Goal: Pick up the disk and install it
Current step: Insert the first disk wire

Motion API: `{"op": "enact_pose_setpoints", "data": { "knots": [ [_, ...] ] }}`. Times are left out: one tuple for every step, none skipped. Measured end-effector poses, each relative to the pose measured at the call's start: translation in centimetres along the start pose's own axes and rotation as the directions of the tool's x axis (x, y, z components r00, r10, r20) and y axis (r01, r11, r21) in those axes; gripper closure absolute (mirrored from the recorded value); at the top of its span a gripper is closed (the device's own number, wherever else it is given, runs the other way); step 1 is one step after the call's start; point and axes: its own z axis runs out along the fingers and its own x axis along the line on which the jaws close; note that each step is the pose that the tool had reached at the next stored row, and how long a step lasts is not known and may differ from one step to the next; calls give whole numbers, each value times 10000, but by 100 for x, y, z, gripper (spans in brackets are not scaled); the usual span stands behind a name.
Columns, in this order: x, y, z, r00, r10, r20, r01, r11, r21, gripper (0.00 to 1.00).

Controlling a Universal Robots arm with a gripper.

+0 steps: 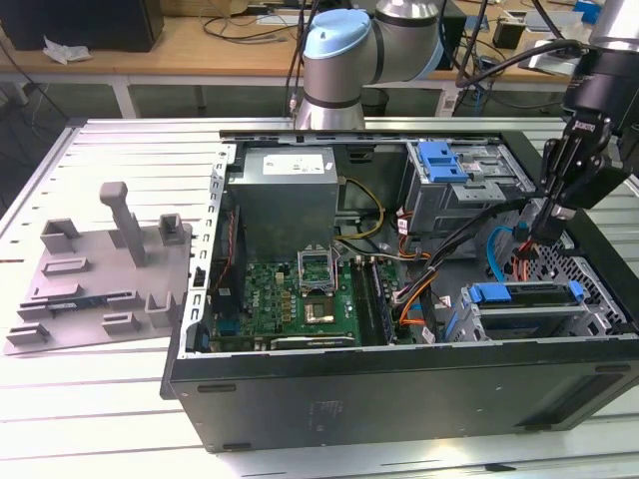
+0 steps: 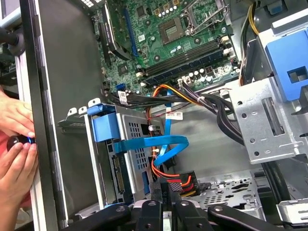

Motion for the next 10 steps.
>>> {"op": "enact_pose_setpoints", "data": {
  "knots": [
    [1,5,1,10000,-1,2,1,10000,0,83],
    [3,13,2,10000,0,1,0,10000,1,83],
    [7,24,3,10000,2,-1,-2,10000,1,83],
    [10,33,4,10000,2,2,-2,10000,0,83],
    [14,44,4,10000,3,6,-3,10000,4,83],
    [18,55,3,10000,4,9,-4,10000,8,83],
    [24,73,3,10000,7,19,-7,10000,16,83],
    [31,90,1,10000,6,54,-7,10000,33,83],
    [43,105,-5,9998,-1,184,0,10000,62,83],
    [52,112,-13,9996,-10,273,8,10000,77,83]
  ]
}}
